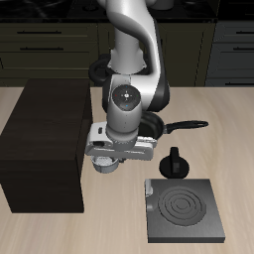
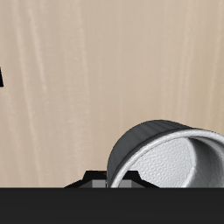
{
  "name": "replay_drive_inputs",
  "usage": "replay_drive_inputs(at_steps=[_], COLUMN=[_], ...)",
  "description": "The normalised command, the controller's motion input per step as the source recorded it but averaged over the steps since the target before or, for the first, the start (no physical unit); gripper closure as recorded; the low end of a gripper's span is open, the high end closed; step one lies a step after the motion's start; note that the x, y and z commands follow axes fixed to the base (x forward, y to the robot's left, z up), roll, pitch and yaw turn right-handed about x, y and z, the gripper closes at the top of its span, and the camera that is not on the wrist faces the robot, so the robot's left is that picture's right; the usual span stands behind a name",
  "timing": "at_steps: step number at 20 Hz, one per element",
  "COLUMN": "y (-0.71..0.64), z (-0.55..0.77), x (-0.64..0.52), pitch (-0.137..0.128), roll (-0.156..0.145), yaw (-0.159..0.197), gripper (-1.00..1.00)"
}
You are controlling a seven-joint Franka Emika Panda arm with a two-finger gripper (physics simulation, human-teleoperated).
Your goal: Place the ramekin on the bottom layer of the wooden shelf
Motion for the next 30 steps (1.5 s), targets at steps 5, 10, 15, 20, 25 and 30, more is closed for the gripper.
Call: replay_drive_inputs(at_steps=[5,10,15,20,25,30], y=[-0.18,-0.29,-0.3,-0.43,-0.73,-0.61], z=[0.06,0.03,0.07,0.06,0.02,-0.08], x=[-0.07,-0.05,-0.05,-0.04,0.01,0.05], pitch=[0.001,0.002,-0.014,-0.018,0.008,0.023], roll=[-0.008,-0.011,-0.037,-0.092,-0.186,-0.181], yaw=[-0.003,0.014,0.025,0.027,0.024,0.082], gripper=[1.0,1.0,1.0,1.0,1.0,1.0])
